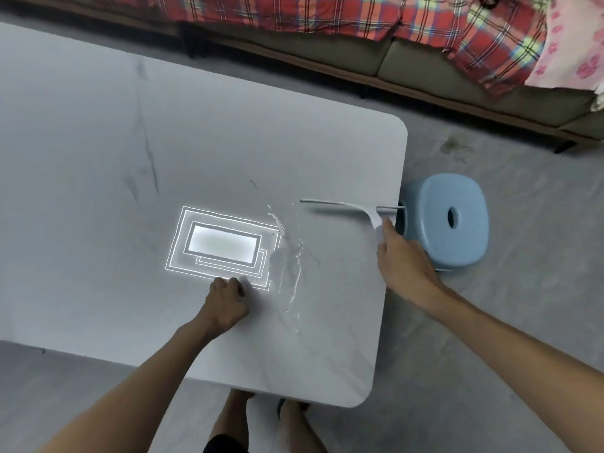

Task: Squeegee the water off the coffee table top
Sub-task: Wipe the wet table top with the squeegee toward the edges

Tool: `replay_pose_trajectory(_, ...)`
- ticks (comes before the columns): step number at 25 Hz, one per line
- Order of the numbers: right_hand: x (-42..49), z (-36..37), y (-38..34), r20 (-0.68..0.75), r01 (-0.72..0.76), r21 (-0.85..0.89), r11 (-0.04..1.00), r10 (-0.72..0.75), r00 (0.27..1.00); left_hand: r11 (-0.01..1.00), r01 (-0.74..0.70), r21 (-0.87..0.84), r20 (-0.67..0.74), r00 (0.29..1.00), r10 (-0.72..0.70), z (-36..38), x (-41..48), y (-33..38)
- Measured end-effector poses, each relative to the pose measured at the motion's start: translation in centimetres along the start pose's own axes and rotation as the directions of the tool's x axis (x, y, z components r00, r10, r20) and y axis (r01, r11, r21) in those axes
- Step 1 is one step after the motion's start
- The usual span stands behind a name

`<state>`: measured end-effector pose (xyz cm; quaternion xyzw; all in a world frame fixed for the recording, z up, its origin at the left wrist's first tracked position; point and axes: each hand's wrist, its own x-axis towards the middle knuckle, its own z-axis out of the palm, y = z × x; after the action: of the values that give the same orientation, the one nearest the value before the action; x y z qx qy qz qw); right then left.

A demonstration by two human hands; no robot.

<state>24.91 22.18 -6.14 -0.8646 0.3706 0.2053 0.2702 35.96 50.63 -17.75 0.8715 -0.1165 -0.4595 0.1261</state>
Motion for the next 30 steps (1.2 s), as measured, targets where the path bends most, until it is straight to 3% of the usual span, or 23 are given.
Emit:
replay_pose_trajectory(5,14.3,-3.1,-6.5,-0.146,-0.074,0.053,0.996,0.081,0.986,1.000,0.012,-0.015,-0.039,0.999,-0.012,0.7,1.2,-1.4)
replay_pose_trajectory(9,17.7,-0.3,-11.5,-0.141,-0.043,-0.018,0.999,0.040,0.989,0.996,0.085,-0.024,-0.067,0.994,-0.087,0.5,1.8,-1.0)
replay_pose_trajectory(13,12.8,4.5,-12.4,-0.040,0.119,-0.118,0.986,-0.124,0.991,0.999,0.048,0.015,0.018,0.999,-0.048,0.3,1.7,-1.1)
replay_pose_trajectory(18,3.3,8.3,-5.8,0.093,0.295,-0.236,0.926,-0.280,0.955,1.000,0.026,-0.015,0.069,0.997,-0.025,-0.2,1.2,-1.5)
replay_pose_trajectory(23,-5.0,9.4,1.5,0.209,0.282,-0.304,0.910,-0.225,0.952,0.996,-0.070,-0.058,0.029,0.997,0.072,-0.2,0.4,-2.9)
replay_pose_trajectory(27,-7.1,7.9,3.7,0.185,0.254,-0.348,0.903,-0.200,0.962,0.986,-0.141,-0.091,-0.057,0.989,0.136,0.1,-1.3,-4.0)
replay_pose_trajectory(30,-5.6,6.5,2.0,0.083,0.280,-0.306,0.910,-0.267,0.960,0.985,-0.137,-0.101,-0.087,0.988,0.129,0.8,-2.8,-5.0)
